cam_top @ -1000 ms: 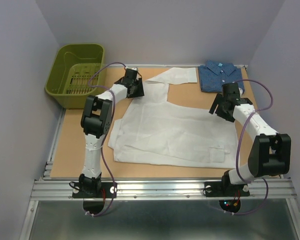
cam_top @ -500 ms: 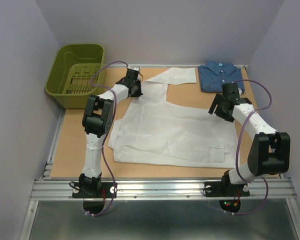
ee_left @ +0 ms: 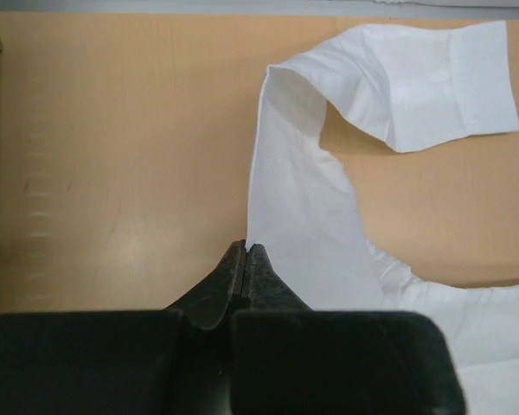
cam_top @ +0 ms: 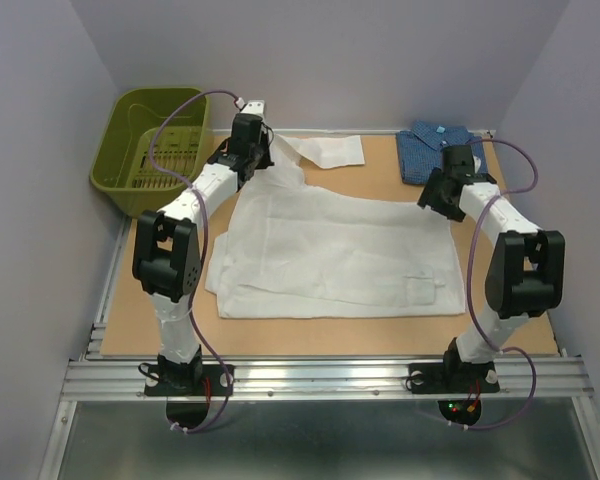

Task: Fold and stack the long sleeve shirts
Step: Fold the shirt

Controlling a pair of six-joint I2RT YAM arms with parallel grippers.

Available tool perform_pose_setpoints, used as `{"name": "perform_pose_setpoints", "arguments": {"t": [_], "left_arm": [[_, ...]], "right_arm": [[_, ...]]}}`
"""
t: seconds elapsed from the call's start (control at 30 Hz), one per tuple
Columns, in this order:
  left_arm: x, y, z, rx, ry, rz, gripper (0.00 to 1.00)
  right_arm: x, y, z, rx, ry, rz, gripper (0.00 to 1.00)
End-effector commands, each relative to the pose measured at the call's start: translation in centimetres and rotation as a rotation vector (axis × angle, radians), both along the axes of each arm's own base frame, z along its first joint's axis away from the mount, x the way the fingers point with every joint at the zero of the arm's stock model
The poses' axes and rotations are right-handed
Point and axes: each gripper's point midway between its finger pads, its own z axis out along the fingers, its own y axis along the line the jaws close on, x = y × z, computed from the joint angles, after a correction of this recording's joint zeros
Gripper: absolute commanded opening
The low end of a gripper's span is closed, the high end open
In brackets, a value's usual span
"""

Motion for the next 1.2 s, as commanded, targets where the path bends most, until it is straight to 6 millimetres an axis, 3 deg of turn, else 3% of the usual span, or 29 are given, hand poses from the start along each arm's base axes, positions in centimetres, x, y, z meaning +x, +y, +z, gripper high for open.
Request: {"name": "perform_pose_setpoints", "arguments": {"t": [0.0,0.03,0.23,0.53,0.7,0.9,1.17], "left_arm": [[0.1,1.3,2.7,0.023,-0.072,0.032,0.00],[0.0,1.4,2.8,0.024,-0.075,0.034,0.00],[-0.4,1.3,2.5,0.007,-0.076,0.027,0.00],[-0.5,1.9,0.8,0.035,-0.049,0.049,0.00],[-0.5,1.9,0.5,0.036,-0.044,0.051,0.00],[-0.3,1.9,0.2,0.040,-0.040,0.055,0.00],[-0.3,2.2,-0.7,0.054,-0.025,0.064,0.00]], "right_arm": [[3.5,-0.9,1.0,-0.016,-0.075,-0.020,0.71],[3.8,-1.8,0.6,-0.017,-0.072,-0.036,0.68],[7.2,-1.7,-0.2,-0.021,-0.090,0.029,0.58],[10.1,-2.1,-2.2,-0.061,-0.068,0.184,0.55],[10.1,-2.1,-4.9,-0.066,-0.009,0.236,0.56],[10.0,-2.1,-6.5,-0.086,0.030,0.303,0.62],[8.7,-1.4,-9.4,-0.062,0.095,0.380,0.62]]}}
